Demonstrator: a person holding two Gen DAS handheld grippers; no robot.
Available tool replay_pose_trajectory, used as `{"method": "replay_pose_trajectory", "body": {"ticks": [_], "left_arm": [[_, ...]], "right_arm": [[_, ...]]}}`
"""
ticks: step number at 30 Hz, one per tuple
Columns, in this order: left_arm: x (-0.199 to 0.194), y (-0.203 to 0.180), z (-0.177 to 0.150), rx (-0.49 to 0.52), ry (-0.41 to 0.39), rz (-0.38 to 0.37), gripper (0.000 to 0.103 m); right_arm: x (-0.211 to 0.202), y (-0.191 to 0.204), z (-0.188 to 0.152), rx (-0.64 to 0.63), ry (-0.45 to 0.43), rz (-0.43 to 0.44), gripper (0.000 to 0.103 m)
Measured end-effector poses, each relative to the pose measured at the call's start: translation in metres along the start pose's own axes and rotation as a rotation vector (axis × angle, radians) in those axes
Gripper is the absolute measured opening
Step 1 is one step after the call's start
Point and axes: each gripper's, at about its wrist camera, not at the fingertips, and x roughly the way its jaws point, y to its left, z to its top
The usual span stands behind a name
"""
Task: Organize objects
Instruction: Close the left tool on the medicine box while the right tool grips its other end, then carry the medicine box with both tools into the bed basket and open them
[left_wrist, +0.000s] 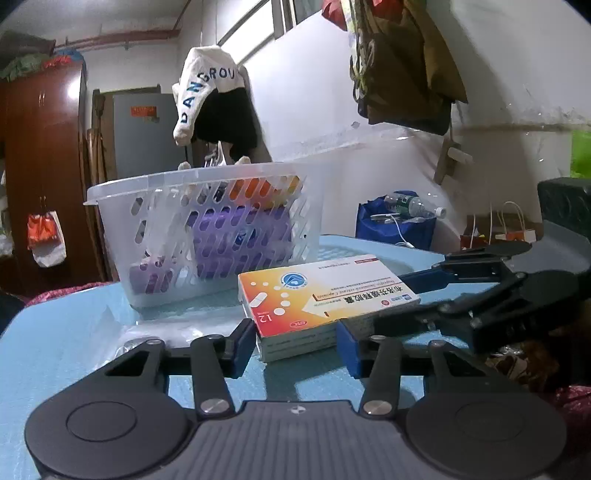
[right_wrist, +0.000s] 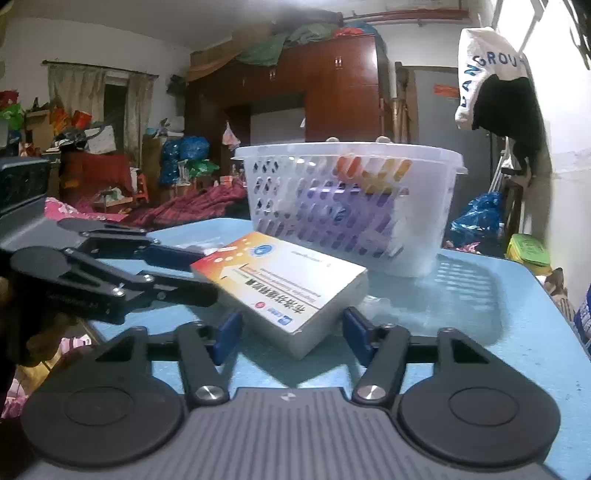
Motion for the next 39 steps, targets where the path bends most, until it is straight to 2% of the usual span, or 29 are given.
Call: {"method": "replay_pose_trajectory", "body": {"ticks": [5, 11, 15, 19, 26, 32, 39], "left_arm": [[-0.007, -0.002, -0.002, 0.001, -0.032, 0.013, 0.047], [-0.01, -0.004, -0.01, 0.041, -0.023, 0.03, 0.039], [-0.008, -0.008, -0.012, 0.065, -0.021, 0.049, 0.038], [-0.013, -0.008, -0.011, 0.048, -0.036, 0.046, 0.038], [-0.032, -0.007, 0.003, 0.033, -0.101, 0.052, 0.038], [-0.042, -0.003, 0.033, 0.046, -0.164, 0.07, 0.038], [-0.025, 0.024, 0.113, 0.082, -0.223, 0.126, 0.038]], "right_arm": [[-0.002, -0.002, -0.001, -0.001, -0.014, 0.012, 0.058], [-0.006, -0.002, 0.001, -0.014, -0.02, 0.017, 0.055], [-0.004, 0.0, 0.0, -0.033, -0.013, 0.006, 0.054], [-0.008, 0.003, 0.001, -0.041, -0.034, 0.002, 0.052], [-0.025, 0.012, 0.016, -0.077, -0.093, -0.008, 0.047], [-0.028, 0.01, 0.052, -0.105, -0.147, -0.022, 0.047], [0.003, -0.018, 0.135, -0.132, -0.184, -0.033, 0.046]]}}
